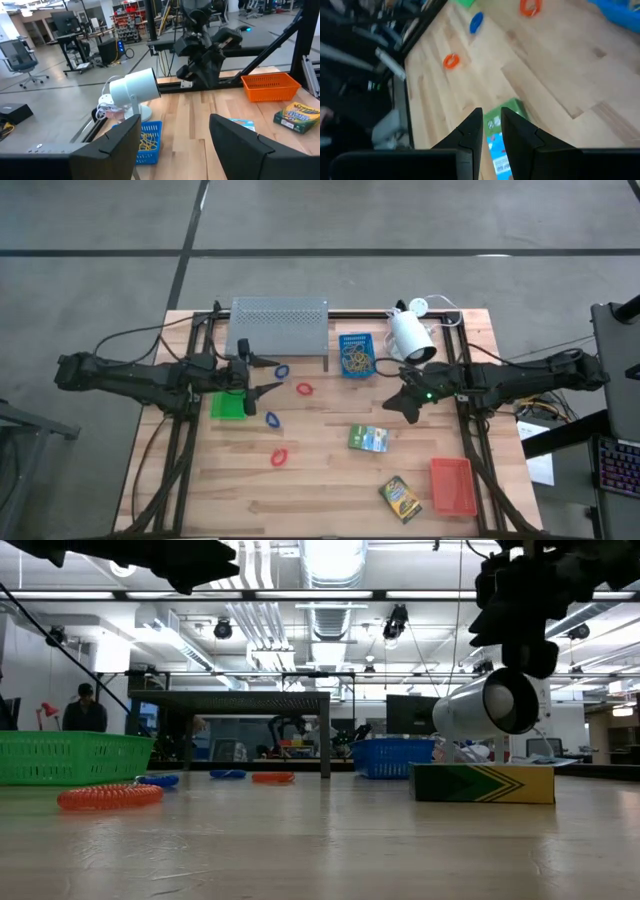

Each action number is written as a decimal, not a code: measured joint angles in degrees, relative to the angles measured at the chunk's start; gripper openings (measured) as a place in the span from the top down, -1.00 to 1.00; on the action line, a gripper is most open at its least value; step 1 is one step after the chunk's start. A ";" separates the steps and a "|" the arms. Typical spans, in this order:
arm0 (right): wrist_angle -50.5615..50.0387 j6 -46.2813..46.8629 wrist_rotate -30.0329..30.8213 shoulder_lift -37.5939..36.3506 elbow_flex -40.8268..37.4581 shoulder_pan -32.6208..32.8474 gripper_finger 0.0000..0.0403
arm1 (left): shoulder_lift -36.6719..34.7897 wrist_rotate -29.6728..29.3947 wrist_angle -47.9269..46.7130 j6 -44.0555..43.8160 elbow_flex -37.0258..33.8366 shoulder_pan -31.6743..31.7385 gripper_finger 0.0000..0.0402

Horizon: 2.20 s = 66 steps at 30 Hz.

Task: Pick & Place Office Desk Supplies
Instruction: Put the yellow crayon box into the orange bin

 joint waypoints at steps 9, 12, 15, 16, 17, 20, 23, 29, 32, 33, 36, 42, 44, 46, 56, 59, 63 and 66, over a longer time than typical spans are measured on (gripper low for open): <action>-0.60 13.55 11.54 -3.78 -2.47 10.48 0.66 | 0.00 -0.02 0.03 1.30 0.00 -0.02 -0.19; -0.79 17.35 15.02 -3.41 -2.56 14.71 0.66 | 0.00 -0.02 0.03 1.37 0.00 -0.02 -0.20; -1.04 21.33 17.82 -2.38 -2.63 18.32 0.66 | 0.00 -0.02 0.03 1.39 0.00 -0.02 -0.20; -1.21 22.92 18.66 -2.06 -2.66 19.36 0.66 | 0.00 -0.02 0.05 1.39 0.00 -0.02 -0.20; -1.31 24.72 19.35 -1.75 -2.66 20.23 0.66 | 0.00 -0.02 0.03 1.39 0.00 -0.02 -0.20; -4.55 31.08 20.24 -0.75 -2.63 22.44 0.66 | 0.00 -0.02 0.04 1.43 0.00 -0.02 -0.19; -7.52 37.60 20.26 0.40 -2.66 23.82 0.66 | 0.00 -0.02 0.05 1.52 0.00 -0.02 -0.20; -8.16 41.82 20.25 2.72 -2.66 24.98 0.66 | 0.02 -0.02 0.05 1.49 0.00 -0.02 -0.19; -8.15 41.84 20.24 3.72 -2.66 24.98 0.66 | 0.02 -0.02 0.03 1.33 0.00 -0.02 -0.19; -8.09 41.84 20.26 4.13 -2.66 24.98 0.66 | 0.02 -0.02 0.03 1.34 0.00 -0.02 -0.19; -8.09 41.85 20.25 5.81 -2.66 24.98 0.66 | 0.04 -0.02 -0.17 1.33 0.00 -0.02 -0.20; -7.87 43.35 20.16 9.45 -2.66 24.98 0.66 | 0.04 -0.02 -2.42 1.31 0.00 -0.02 -0.19; -7.26 43.37 20.01 10.34 -2.64 24.98 0.66 | 0.04 -0.02 -3.56 1.32 0.00 -0.02 -0.19; -6.04 43.33 20.01 11.18 -2.65 24.98 0.66 | 0.04 -0.02 -4.32 1.32 0.00 0.00 -0.20; -2.37 40.77 19.73 16.68 -2.65 24.98 0.66 | 0.04 -0.02 -4.71 1.30 0.00 0.00 -0.19; -2.10 40.32 18.84 17.93 -2.63 24.98 0.66 | 0.04 -0.02 -5.05 1.28 0.00 0.00 -0.20; -1.73 39.86 18.48 19.20 -2.63 24.97 0.66 | 0.04 -0.02 -5.92 1.27 0.00 0.00 -0.19; -1.68 39.17 18.52 19.44 -2.63 24.96 0.66 | 0.04 -0.02 -6.48 1.26 0.00 0.00 -0.19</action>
